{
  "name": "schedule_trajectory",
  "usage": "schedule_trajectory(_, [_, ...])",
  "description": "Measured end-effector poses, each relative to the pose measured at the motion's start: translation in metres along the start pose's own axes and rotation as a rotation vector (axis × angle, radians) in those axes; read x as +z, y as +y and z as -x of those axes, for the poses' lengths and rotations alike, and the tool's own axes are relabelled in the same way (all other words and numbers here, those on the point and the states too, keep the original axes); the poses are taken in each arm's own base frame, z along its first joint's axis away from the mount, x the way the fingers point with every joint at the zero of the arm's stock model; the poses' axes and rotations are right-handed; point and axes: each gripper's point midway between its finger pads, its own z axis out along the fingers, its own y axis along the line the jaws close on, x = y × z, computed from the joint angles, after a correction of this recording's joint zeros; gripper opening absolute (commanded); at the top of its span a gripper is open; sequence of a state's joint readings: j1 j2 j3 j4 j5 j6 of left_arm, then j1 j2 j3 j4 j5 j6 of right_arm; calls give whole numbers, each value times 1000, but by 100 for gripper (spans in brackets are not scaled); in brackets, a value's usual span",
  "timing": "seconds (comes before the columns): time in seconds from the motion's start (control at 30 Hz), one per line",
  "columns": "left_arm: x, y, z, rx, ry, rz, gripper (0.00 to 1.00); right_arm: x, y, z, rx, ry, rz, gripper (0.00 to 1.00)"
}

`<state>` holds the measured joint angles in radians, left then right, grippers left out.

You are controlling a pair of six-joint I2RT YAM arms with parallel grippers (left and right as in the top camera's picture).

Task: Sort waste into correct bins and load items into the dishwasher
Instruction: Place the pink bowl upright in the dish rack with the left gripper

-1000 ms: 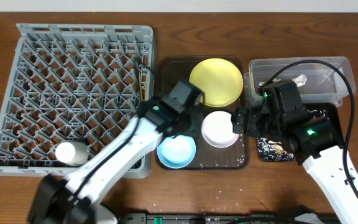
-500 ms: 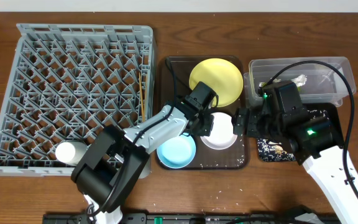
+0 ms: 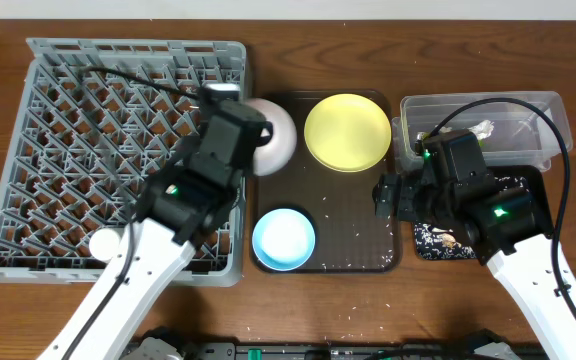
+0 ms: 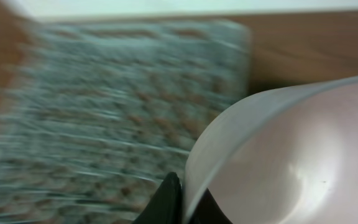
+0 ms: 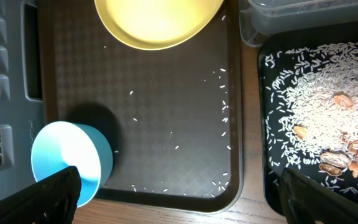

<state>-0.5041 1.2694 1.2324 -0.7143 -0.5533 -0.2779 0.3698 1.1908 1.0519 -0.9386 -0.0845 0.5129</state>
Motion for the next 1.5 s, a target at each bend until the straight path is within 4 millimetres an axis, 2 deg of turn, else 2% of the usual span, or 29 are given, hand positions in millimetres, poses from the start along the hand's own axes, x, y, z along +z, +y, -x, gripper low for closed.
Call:
schedule_trajectory(0.1, [6, 53, 11, 68, -52, 316, 7, 0, 0, 0, 0, 0, 0, 99])
schedule_trajectory(0.23, [22, 102, 10, 158, -14, 648, 7, 0, 0, 0, 0, -1, 0, 99])
schedule_trajectory(0.3, [33, 116, 6, 188, 20, 742, 7, 0, 0, 0, 0, -2, 0, 99])
schedule_trajectory(0.4, [62, 122, -5, 231, 75, 827, 8, 0, 1, 2, -1, -10, 2, 99])
schedule_trajectory(0.57, [111, 110, -40, 383, 199, 872, 7, 0, 1, 4, -1, -15, 1, 99])
schedule_trajectory(0.73, [114, 110, -41, 458, 194, 954, 7, 0, 1, 4, -1, -16, 1, 99])
schedule_trajectory(0.9, [111, 90, -39, 496, 161, 933, 9, 0, 1, 4, -1, -16, 1, 99])
schedule_trajectory(0.93, [111, 86, -39, 502, 157, 923, 25, 0, 1, 4, -1, -16, 1, 99])
schedule_trajectory(0.97, [111, 82, -40, 511, 155, 912, 37, 0, 1, 4, -1, -16, 1, 99])
schedule_trajectory(1.03, [112, 76, -44, 531, 169, 886, 49, 0, 1, 3, -1, -15, 1, 99])
schedule_trajectory(1.17, [116, 62, -62, 570, 231, 794, 58, 0, 0, 3, -1, -13, 0, 99])
schedule_trajectory(1.23, [117, 50, -82, 566, 308, 680, 60, 0, 0, 2, -1, -10, -2, 99])
schedule_trajectory(1.3, [112, 39, -91, 538, 345, 585, 63, 0, -1, 1, 0, -6, -5, 99])
schedule_trajectory(1.37, [99, 25, -92, 474, 350, 466, 63, 0, -1, 1, 0, -4, -6, 99])
schedule_trajectory(1.5, [49, -12, -73, 287, 282, 130, 60, 0, -1, 1, 0, -4, -6, 99])
